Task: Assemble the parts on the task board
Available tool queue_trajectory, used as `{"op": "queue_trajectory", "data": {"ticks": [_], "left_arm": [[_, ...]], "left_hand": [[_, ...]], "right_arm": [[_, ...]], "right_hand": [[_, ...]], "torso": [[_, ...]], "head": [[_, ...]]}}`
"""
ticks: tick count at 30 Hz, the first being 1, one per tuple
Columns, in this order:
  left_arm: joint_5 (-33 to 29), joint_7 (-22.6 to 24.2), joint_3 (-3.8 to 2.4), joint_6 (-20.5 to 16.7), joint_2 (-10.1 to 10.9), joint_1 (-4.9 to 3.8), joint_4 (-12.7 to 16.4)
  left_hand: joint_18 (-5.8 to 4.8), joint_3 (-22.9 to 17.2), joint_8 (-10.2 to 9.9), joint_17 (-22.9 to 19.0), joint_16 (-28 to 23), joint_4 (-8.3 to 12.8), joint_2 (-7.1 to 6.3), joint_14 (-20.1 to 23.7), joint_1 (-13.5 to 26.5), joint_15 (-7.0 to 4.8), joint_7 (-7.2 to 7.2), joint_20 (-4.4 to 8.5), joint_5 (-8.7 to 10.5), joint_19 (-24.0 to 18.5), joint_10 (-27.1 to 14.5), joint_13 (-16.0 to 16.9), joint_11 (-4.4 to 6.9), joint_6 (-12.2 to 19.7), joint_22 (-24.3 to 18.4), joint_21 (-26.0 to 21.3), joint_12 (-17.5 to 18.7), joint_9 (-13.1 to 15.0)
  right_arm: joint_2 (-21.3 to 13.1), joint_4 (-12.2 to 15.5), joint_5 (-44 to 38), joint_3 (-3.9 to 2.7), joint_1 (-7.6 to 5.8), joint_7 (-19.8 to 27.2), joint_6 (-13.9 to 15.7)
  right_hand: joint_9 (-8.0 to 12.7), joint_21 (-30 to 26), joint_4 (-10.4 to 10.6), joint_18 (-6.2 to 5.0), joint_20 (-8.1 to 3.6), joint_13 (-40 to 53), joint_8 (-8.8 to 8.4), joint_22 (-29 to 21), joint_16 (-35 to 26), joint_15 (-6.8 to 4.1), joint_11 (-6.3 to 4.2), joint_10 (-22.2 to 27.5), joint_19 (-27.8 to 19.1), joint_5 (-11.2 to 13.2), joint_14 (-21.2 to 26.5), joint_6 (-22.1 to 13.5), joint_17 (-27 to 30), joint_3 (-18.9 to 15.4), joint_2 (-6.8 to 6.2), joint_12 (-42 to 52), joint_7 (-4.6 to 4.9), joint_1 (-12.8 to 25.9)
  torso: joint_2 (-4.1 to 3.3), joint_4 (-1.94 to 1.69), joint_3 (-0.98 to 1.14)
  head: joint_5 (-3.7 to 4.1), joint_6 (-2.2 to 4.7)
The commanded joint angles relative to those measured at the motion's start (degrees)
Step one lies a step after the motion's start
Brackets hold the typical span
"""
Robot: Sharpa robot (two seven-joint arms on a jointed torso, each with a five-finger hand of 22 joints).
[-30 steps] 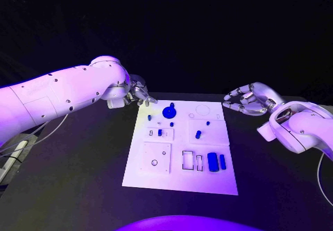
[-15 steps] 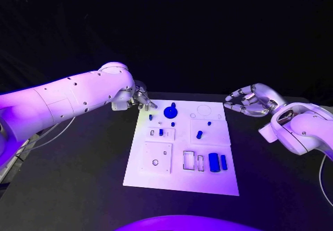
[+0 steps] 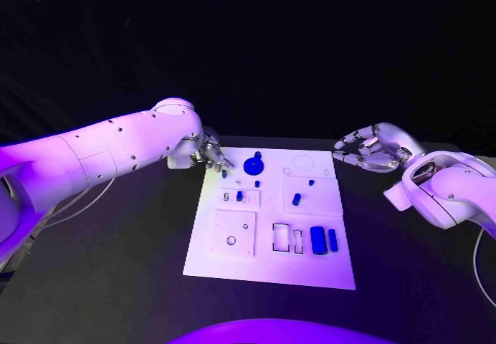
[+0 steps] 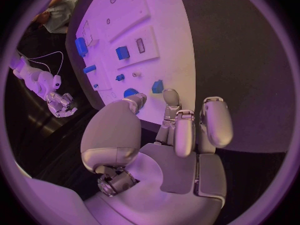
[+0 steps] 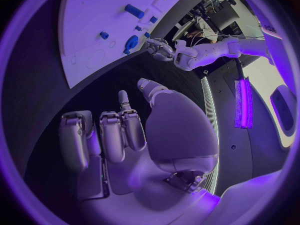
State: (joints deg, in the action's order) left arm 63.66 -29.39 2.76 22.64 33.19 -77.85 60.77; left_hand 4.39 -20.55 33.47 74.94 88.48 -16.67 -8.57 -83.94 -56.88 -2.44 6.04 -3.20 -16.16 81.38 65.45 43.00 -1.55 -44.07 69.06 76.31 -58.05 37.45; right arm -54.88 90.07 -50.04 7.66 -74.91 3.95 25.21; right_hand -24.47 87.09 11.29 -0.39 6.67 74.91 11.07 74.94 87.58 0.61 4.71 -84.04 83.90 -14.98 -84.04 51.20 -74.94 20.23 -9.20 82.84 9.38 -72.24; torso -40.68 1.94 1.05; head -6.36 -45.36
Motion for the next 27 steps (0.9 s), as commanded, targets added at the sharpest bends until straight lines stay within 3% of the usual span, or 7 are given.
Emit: {"op": "queue_trajectory", "data": {"ticks": [1,7,17,27], "left_arm": [[-0.73,0.39,0.00,1.86,-0.21,0.06,-0.03],[-0.99,0.35,0.02,1.94,-0.21,0.09,-0.05],[-2.34,0.28,0.01,1.74,-0.11,0.11,0.03],[-3.41,0.30,0.02,2.23,-0.16,0.11,0.08]], "left_hand": [[0.06,0.29,-0.04,13.18,0.23,-0.01,0.52,-5.45,-0.08,0.23,-0.03,-0.27,0.23,0.15,0.37,0.10,-0.03,-0.64,0.11,0.36,-0.22,-0.10],[0.03,0.31,0.26,13.22,0.26,0.07,0.91,-5.46,-1.04,0.08,-0.23,-0.23,0.10,0.23,0.51,0.14,0.14,-1.54,0.33,0.51,-0.42,-0.32],[-0.04,-0.46,1.60,13.24,0.28,0.30,2.80,-5.47,-4.69,-0.32,-0.77,-0.03,-0.19,0.38,0.96,0.30,0.63,-3.29,0.77,0.80,-0.95,-0.38],[-0.10,-0.77,1.95,13.26,0.30,0.43,2.99,-5.48,-6.14,-0.43,-0.92,0.03,-0.15,0.46,1.14,0.42,0.76,-3.44,1.04,0.97,-1.14,-0.35]], "right_arm": [[0.07,-0.02,-0.24,0.00,0.04,0.48,-0.71],[0.11,-0.07,-0.24,0.00,0.04,0.46,-0.74],[0.18,-0.15,-0.24,0.00,0.05,0.45,-0.79],[0.29,-0.22,-0.24,0.00,0.08,0.45,-0.85]], "right_hand": [[-0.05,-0.13,0.44,-0.44,-0.29,7.78,0.20,13.37,-0.28,-0.36,-0.32,0.27,4.13,-0.20,-4.22,-0.04,-7.27,0.05,0.03,-0.22,-0.15,0.42],[-0.05,-0.13,0.44,-0.44,-0.29,7.78,0.20,13.37,-0.28,-0.36,-0.32,0.27,4.13,-0.20,-4.22,-0.04,-7.27,0.05,0.03,-0.22,-0.15,0.42],[-0.06,-0.08,0.46,-0.43,-0.30,7.81,0.26,13.40,-0.25,-0.37,-0.33,0.24,4.17,-0.23,-4.24,-0.06,-7.37,0.09,0.07,-0.19,-0.16,0.42],[-0.06,-0.08,0.46,-0.43,-0.30,7.81,0.26,13.40,-0.25,-0.37,-0.33,0.24,4.17,-0.23,-4.24,-0.06,-7.37,0.09,0.07,-0.19,-0.16,0.42]], "torso": [[0.05,-0.02,0.04],[0.03,-0.02,0.03],[0.01,0.03,0.07],[0.05,-0.03,0.09]], "head": [[-0.03,-0.13],[-0.04,-0.21],[-0.06,-0.46],[-0.02,-0.62]]}}
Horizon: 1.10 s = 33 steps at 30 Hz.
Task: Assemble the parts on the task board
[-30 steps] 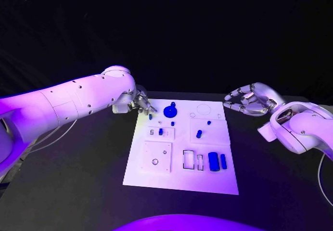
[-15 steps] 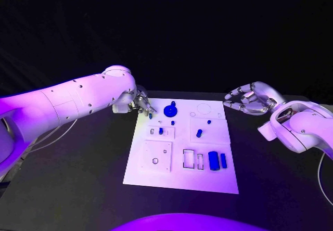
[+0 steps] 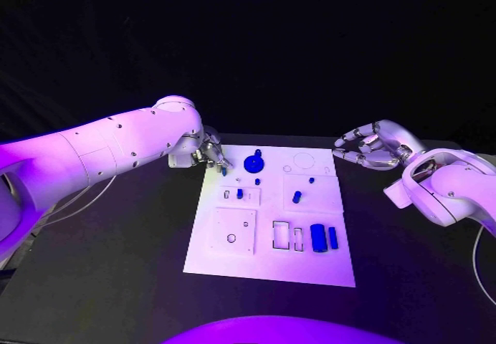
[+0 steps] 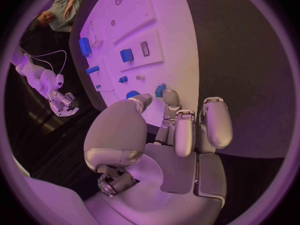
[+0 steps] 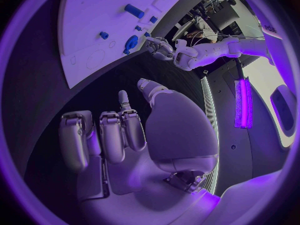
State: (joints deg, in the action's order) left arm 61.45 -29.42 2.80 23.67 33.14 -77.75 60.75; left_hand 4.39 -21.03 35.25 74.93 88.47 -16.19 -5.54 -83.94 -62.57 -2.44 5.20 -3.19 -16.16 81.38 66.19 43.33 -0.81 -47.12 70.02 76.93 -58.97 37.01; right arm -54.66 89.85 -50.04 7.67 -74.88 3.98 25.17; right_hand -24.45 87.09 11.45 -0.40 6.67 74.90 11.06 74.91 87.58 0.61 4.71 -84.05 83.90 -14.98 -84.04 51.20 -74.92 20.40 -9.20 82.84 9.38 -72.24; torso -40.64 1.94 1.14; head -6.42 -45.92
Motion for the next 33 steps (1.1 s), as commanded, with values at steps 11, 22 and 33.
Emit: {"op": "queue_trajectory", "data": {"ticks": [11,22,33], "left_arm": [[-1.43,0.33,-0.02,1.01,-0.03,0.01,0.01],[-1.62,0.36,-0.02,0.76,-0.01,0.01,0.03],[-3.19,0.68,-0.01,-1.28,0.87,0.01,0.78]], "left_hand": [[-0.10,-0.91,0.84,13.21,0.26,0.12,0.46,-5.46,-2.39,-0.67,-0.43,0.18,-0.19,0.47,0.61,0.03,0.32,-0.86,0.18,0.40,-0.32,0.21],[-0.11,-11.11,2.35,13.32,0.33,6.02,1.16,-5.50,-11.02,-1.01,-0.64,0.61,-0.24,0.41,0.59,-0.89,0.63,0.57,0.36,0.42,0.23,0.67],[-0.16,-22.51,4.97,13.22,0.26,11.44,-1.57,-5.46,-8.79,-0.77,-0.28,0.40,-0.48,0.49,1.35,-1.24,0.43,0.95,0.85,0.71,0.14,2.01]], "right_arm": [[0.10,-0.05,-0.24,-0.01,0.06,0.44,-0.80],[0.12,-0.03,-0.24,-0.01,0.07,0.52,-0.74],[0.10,-0.02,-0.23,-0.01,0.08,0.60,-0.68]], "right_hand": [[-0.08,-0.08,0.29,-0.43,-0.30,7.82,0.26,13.43,-0.25,-0.37,-0.33,0.24,4.17,-0.23,-4.24,-0.06,-7.38,-0.07,0.07,-0.19,-0.16,0.43],[-0.10,-0.09,0.33,-0.43,-0.32,7.85,0.36,13.42,-0.30,-0.39,-0.35,0.21,4.17,-0.27,-4.22,-0.04,-7.28,0.00,0.13,-0.17,-0.18,0.43],[-0.11,-0.20,0.35,-0.46,-0.32,7.84,0.40,13.37,-0.30,-0.39,-0.35,0.21,4.10,-0.29,-4.22,-0.05,-7.30,0.01,0.13,-0.18,-0.18,0.45]], "torso": [[-0.02,0.05,-0.04],[-0.02,0.04,-0.03],[0.05,-0.01,0.01]], "head": [[0.07,-0.09],[0.20,-0.23],[0.09,-0.13]]}}
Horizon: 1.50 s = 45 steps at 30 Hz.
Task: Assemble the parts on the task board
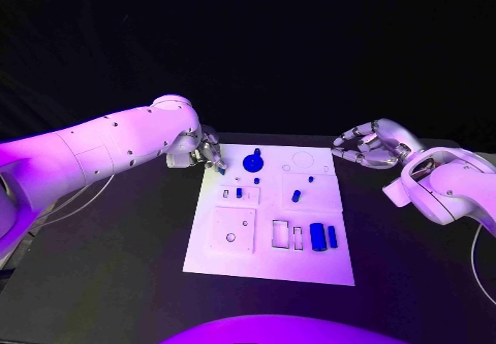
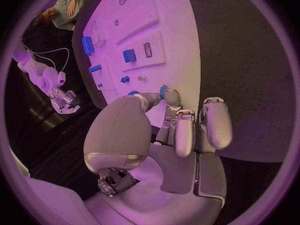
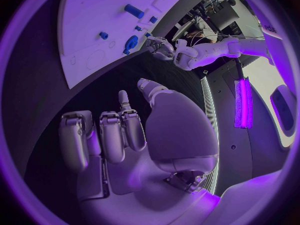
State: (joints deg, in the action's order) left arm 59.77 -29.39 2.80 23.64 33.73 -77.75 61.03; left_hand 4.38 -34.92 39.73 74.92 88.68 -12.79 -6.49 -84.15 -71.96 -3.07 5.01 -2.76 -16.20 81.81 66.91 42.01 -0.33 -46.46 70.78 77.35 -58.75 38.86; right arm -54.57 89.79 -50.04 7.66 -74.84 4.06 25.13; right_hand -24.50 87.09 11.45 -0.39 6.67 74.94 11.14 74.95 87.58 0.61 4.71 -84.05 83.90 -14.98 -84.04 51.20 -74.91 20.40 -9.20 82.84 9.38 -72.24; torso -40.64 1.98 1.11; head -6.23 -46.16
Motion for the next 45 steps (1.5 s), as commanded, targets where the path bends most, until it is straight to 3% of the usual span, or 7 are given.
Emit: {"op": "queue_trajectory", "data": {"ticks": [1,5,14,20,25,36,45], "left_arm": [[-2.04,0.78,-0.02,-1.80,0.55,0.00,0.81],[-4.52,1.40,-0.05,-4.04,1.88,0.00,2.59],[-9.61,3.96,-0.28,-11.16,8.76,-0.05,12.65],[-7.46,5.89,-0.35,-14.21,12.01,0.04,17.84],[-3.85,7.05,-0.34,-15.41,13.65,1.05,20.78],[1.65,8.07,-0.15,-13.38,14.30,3.50,22.98],[3.50,8.15,-0.10,-11.56,13.90,4.37,22.49]], "left_hand": [[-0.16,-9.12,0.61,13.20,0.03,8.29,-0.77,-5.24,0.78,-0.17,-0.11,-0.02,-0.47,0.09,0.76,0.19,-0.02,0.22,0.14,0.33,-0.19,0.22],[-0.24,-12.29,1.37,13.02,-0.09,9.84,-1.99,-5.19,2.16,-0.38,-0.33,0.17,-1.13,0.32,1.89,1.06,0.22,-0.48,0.59,0.65,-0.98,0.63],[-0.44,-15.30,1.89,13.02,-0.09,11.67,-3.95,-5.21,3.81,-0.85,-0.89,0.64,-2.84,0.82,4.14,2.86,0.77,-2.18,1.62,1.36,-2.32,0.73],[-0.60,-16.00,1.85,13.15,0.01,12.12,-4.52,-5.26,4.27,-1.03,-1.09,0.84,-3.62,1.18,4.93,3.63,0.97,-2.82,2.39,1.88,-2.80,0.62],[-0.67,-16.21,1.82,13.23,0.07,12.29,-4.74,-5.29,4.41,-1.10,-1.18,0.90,-3.85,1.33,5.27,3.95,1.05,-3.10,2.71,2.10,-3.01,0.57],[-0.68,-16.47,1.72,13.30,0.12,12.60,-5.16,-5.31,4.57,-1.20,-1.31,0.99,-4.11,1.38,5.78,4.53,1.18,-3.54,2.82,2.18,-3.36,0.46],[-0.70,-16.53,1.67,13.37,0.17,12.69,-5.24,-5.33,4.57,-1.22,-1.34,1.01,-4.14,1.41,5.84,4.58,1.20,-3.63,2.87,2.22,-3.37,0.42]], "right_arm": [[0.00,0.03,-0.23,0.00,0.04,0.53,-0.64],[-0.05,0.06,-0.23,0.00,0.05,0.53,-0.60],[-0.35,0.20,-0.21,0.00,0.04,0.52,-0.49],[-0.46,0.28,-0.20,0.00,0.04,0.50,-0.45],[-0.51,0.29,-0.19,0.00,0.04,0.50,-0.43],[-0.53,0.25,-0.19,0.00,0.04,0.54,-0.40],[-0.56,0.22,-0.18,0.00,0.05,0.60,-0.39]], "right_hand": [[-0.06,-0.20,0.35,-0.46,-0.33,7.80,0.32,13.33,-0.30,-0.39,-0.35,0.21,4.10,-0.29,-4.22,-0.05,-7.31,0.01,0.13,-0.18,-0.19,0.45],[-0.06,-0.20,0.35,-0.46,-0.33,7.80,0.32,13.33,-0.30,-0.39,-0.35,0.21,4.10,-0.29,-4.22,-0.05,-7.31,0.01,0.13,-0.18,-0.19,0.45],[-0.06,-0.20,0.37,-0.46,-0.33,7.81,0.35,13.34,-0.32,-0.40,-0.35,0.20,4.11,-0.30,-4.21,-0.06,-7.27,0.01,0.12,-0.17,-0.19,0.49],[-0.07,-0.21,0.40,-0.46,-0.33,7.82,0.37,13.33,-0.32,-0.40,-0.35,0.18,4.10,-0.30,-4.21,-0.06,-7.25,0.00,0.12,-0.15,-0.19,0.53],[-0.07,-0.21,0.40,-0.46,-0.33,7.82,0.37,13.33,-0.32,-0.40,-0.35,0.18,4.10,-0.30,-4.21,-0.06,-7.25,0.00,0.12,-0.15,-0.19,0.53],[-0.07,-0.21,0.40,-0.46,-0.33,7.82,0.37,13.33,-0.32,-0.40,-0.35,0.18,4.10,-0.30,-4.21,-0.06,-7.25,0.00,0.12,-0.15,-0.19,0.53],[-0.07,-0.21,0.40,-0.46,-0.33,7.82,0.37,13.33,-0.32,-0.40,-0.35,0.18,4.10,-0.30,-4.21,-0.06,-7.25,0.00,0.12,-0.15,-0.19,0.53]], "torso": [[0.06,-0.07,0.05],[0.05,-0.13,0.01],[0.05,-0.11,0.03],[0.06,-0.13,-0.04],[0.07,-0.11,-0.05],[-0.01,-0.06,-0.09],[-0.02,-0.03,-0.03]], "head": [[-0.12,0.12],[-0.25,0.20],[-0.59,0.15],[-0.70,0.09],[-0.81,0.04],[-0.88,-0.14],[-0.83,-0.27]]}}
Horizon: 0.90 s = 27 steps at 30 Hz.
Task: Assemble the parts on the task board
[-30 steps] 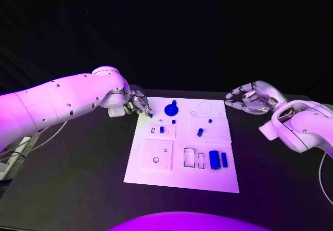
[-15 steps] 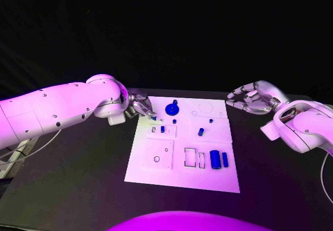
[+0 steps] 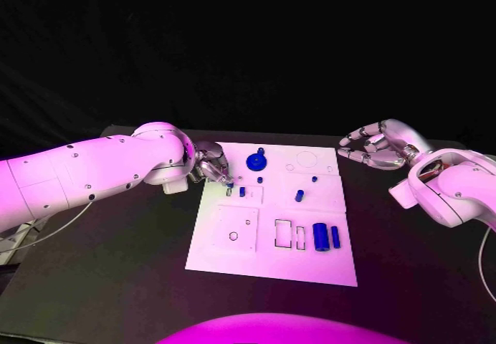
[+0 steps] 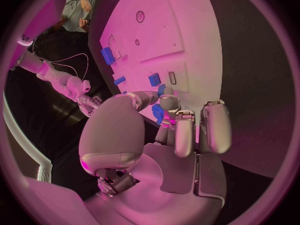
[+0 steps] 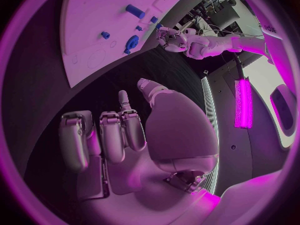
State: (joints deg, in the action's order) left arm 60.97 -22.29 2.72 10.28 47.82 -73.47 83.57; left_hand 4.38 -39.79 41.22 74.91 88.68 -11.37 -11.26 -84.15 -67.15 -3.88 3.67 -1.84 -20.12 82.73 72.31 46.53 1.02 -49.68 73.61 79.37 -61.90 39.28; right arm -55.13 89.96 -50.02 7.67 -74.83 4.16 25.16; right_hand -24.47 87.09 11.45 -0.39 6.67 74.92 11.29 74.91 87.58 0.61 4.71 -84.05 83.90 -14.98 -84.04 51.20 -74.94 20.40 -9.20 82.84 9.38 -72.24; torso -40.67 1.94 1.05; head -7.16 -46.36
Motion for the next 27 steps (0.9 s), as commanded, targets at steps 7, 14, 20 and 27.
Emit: {"op": "queue_trajectory", "data": {"ticks": [7,14,20,27], "left_arm": [[2.84,0.72,0.00,3.09,-0.40,0.29,-0.24],[2.95,0.31,0.01,4.05,-0.51,0.33,-0.39],[2.97,0.02,0.03,4.77,-0.61,0.35,-0.46],[3.12,-0.28,0.07,4.99,-0.90,0.43,-0.84]], "left_hand": [[-0.72,-11.74,0.12,13.46,0.22,11.36,-0.56,-5.36,-0.24,-0.43,-0.02,0.10,-0.29,0.52,0.56,0.20,-0.11,-0.54,0.14,0.25,-0.29,-0.05],[-0.72,-11.77,0.09,13.47,0.23,11.39,-0.60,-5.36,-0.22,-0.43,-0.03,0.12,-0.33,0.53,0.67,0.39,-0.10,-0.61,0.15,0.27,-0.40,-0.07],[-0.73,-11.81,0.06,13.48,0.24,11.43,-0.66,-5.37,-0.20,-0.44,-0.05,0.13,-0.40,0.54,0.73,0.44,-0.09,-0.69,0.20,0.29,-0.43,-0.09],[-0.72,-11.84,0.02,13.45,0.22,11.46,-0.70,-5.36,-0.17,-0.45,-0.06,0.14,-0.45,0.53,0.77,0.46,-0.08,-0.76,0.16,0.27,-0.43,-0.12]], "right_arm": [[-0.04,0.06,-0.17,-0.01,0.04,0.51,-0.42],[-0.08,0.08,-0.16,-0.01,0.04,0.51,-0.44],[-0.10,0.08,-0.14,-0.01,0.04,0.52,-0.48],[-0.10,0.11,-0.13,-0.01,0.04,0.54,-0.52]], "right_hand": [[-0.10,-0.25,0.51,-0.47,-0.34,7.83,0.28,13.35,-0.33,-0.41,-0.36,0.19,4.08,-0.30,-4.21,-0.10,-7.21,-0.03,0.09,-0.17,-0.20,0.68],[-0.10,-0.25,0.51,-0.47,-0.34,7.83,0.28,13.35,-0.33,-0.41,-0.36,0.19,4.08,-0.30,-4.21,-0.10,-7.21,-0.03,0.09,-0.17,-0.20,0.68],[-0.10,-0.25,0.51,-0.47,-0.34,7.83,0.28,13.35,-0.33,-0.41,-0.36,0.19,4.08,-0.30,-4.21,-0.10,-7.21,-0.03,0.09,-0.17,-0.20,0.68],[-0.10,-0.25,0.51,-0.47,-0.34,7.83,0.28,13.35,-0.33,-0.41,-0.36,0.19,4.08,-0.30,-4.21,-0.10,-7.21,-0.03,0.09,-0.17,-0.20,0.68]], "torso": [[0.02,0.02,0.06],[0.05,0.01,0.06],[0.01,0.01,0.04],[0.01,0.02,0.03]], "head": [[0.07,-0.14],[0.02,-0.15],[0.02,-0.19],[0.00,-0.18]]}}
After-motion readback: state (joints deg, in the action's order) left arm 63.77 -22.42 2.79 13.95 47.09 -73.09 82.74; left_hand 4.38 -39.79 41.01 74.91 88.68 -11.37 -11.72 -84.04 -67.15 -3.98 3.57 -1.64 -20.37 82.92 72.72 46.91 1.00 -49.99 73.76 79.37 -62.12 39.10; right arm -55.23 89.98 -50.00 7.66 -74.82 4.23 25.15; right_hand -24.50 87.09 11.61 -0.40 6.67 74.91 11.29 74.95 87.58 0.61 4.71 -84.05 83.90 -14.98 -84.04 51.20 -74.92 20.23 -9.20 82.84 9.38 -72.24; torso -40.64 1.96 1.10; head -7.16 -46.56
